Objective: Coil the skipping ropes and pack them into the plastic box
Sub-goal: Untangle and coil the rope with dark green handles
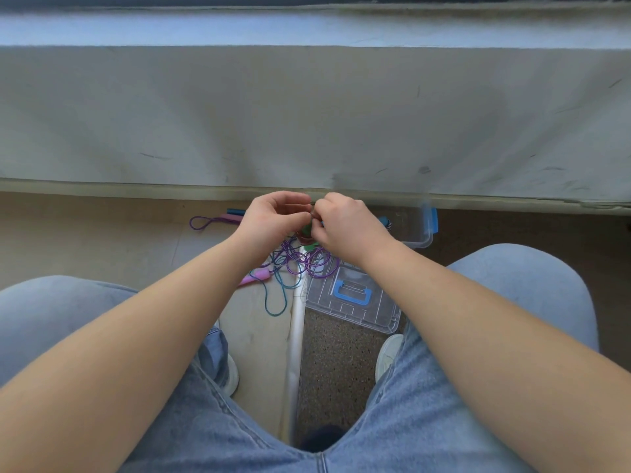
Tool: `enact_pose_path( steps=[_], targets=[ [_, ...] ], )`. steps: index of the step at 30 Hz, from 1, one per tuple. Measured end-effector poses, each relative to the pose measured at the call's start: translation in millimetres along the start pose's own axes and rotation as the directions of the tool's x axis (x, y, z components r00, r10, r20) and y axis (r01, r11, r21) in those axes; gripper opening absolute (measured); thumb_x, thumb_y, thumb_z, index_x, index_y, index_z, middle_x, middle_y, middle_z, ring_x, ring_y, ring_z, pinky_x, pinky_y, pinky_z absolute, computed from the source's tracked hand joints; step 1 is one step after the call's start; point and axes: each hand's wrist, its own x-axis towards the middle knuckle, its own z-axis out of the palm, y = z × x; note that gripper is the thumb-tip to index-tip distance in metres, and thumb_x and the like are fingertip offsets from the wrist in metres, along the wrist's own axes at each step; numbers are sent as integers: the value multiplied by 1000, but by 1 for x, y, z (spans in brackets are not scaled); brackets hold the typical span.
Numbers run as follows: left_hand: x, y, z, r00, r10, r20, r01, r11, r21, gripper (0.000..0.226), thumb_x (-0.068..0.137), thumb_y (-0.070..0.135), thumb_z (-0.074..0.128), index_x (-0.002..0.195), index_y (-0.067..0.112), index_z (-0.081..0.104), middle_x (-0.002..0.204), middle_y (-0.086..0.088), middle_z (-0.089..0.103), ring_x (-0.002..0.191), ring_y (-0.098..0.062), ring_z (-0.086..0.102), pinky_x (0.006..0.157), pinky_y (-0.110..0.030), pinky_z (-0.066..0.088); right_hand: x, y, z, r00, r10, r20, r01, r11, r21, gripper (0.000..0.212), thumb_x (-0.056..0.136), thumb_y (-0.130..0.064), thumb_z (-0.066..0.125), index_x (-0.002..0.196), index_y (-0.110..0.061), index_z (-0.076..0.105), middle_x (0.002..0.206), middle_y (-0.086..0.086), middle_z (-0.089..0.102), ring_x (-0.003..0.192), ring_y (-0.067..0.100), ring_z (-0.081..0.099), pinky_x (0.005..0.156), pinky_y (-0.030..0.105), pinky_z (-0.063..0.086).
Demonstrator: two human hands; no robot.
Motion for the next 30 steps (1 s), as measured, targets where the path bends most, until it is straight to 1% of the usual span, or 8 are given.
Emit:
enact_pose_path(
  steps=[4, 8, 13, 15, 17, 20, 24, 30],
  targets=[
    [1, -1, 2, 1000, 4, -29, -3, 999, 46, 26, 83, -7, 66, 99, 13, 71, 90, -6, 75, 81, -10, 70, 80, -24, 57, 1, -1, -2, 996, 63, -56, -60, 997, 43, 21, 97, -25, 52, 96, -7, 63, 92, 11, 60, 88, 33, 59, 73, 35, 36],
    [0, 1, 4, 998, 10, -57, -7, 998, 56, 30, 83, -9, 60, 101, 12, 70, 88, -5, 74, 72, -7, 67, 67, -19, 53, 0, -3, 0, 999, -41, -25, 41, 999, -27, 20, 98, -21, 51, 94, -5, 63, 89, 17, 66, 85, 38, 61, 70, 37, 34],
    [0, 3, -2, 998, 39, -49, -36, 997, 65, 31, 83, -7, 64, 106, 13, 70, 98, -9, 75, 79, -10, 68, 74, -23, 54, 3, -2, 5, 1000, -14, 2, 14, 999, -41, 18, 100, -21, 47, 96, -10, 60, 91, 16, 67, 85, 38, 63, 68, 36, 36],
    [-1, 3, -3, 999, 45, -3, -44, 997, 67, 33, 85, -9, 61, 109, 12, 69, 101, -10, 75, 82, -12, 69, 76, -25, 55, 3, -2, 4, 1000, -4, 9, 4, 999, -48, 19, 99, -21, 47, 99, -9, 61, 94, 16, 67, 88, 38, 63, 70, 38, 40],
    [-2, 3, -4, 997, 57, 46, -59, 997, 48, 35, 87, -11, 60, 111, 12, 68, 105, -10, 75, 86, -13, 70, 80, -26, 57, 1, 0, 3, 1000, 9, -18, -10, 999, -40, 20, 98, -21, 48, 97, -8, 62, 93, 16, 67, 88, 37, 62, 70, 36, 36],
    [-4, 3, -5, 996, 86, 8, -86, 994, 64, 35, 86, -8, 65, 113, 15, 68, 95, -5, 75, 80, -10, 70, 81, -26, 58, 2, 4, 1, 997, 25, -74, -23, 999, 30, 20, 96, -21, 53, 91, -6, 64, 86, 14, 65, 84, 36, 60, 68, 34, 32],
    [-6, 4, -4, 999, 36, -7, -36, 999, 16, 36, 82, -6, 70, 113, 12, 68, 78, -2, 73, 73, -10, 71, 71, -23, 56, 2, 3, 3, 996, 45, -75, -32, 986, 164, 18, 90, -24, 59, 92, -13, 73, 86, 7, 69, 85, 29, 63, 74, 36, 47],
    [-3, 2, -5, 988, 151, -40, -144, 981, 134, 35, 87, -7, 62, 102, 23, 69, 99, -5, 72, 82, -9, 69, 85, -32, 58, 2, 5, 1, 979, 192, -68, -155, 918, 365, 16, 88, -21, 63, 95, -16, 77, 86, 1, 74, 82, 19, 63, 78, 33, 51]
  ],
)
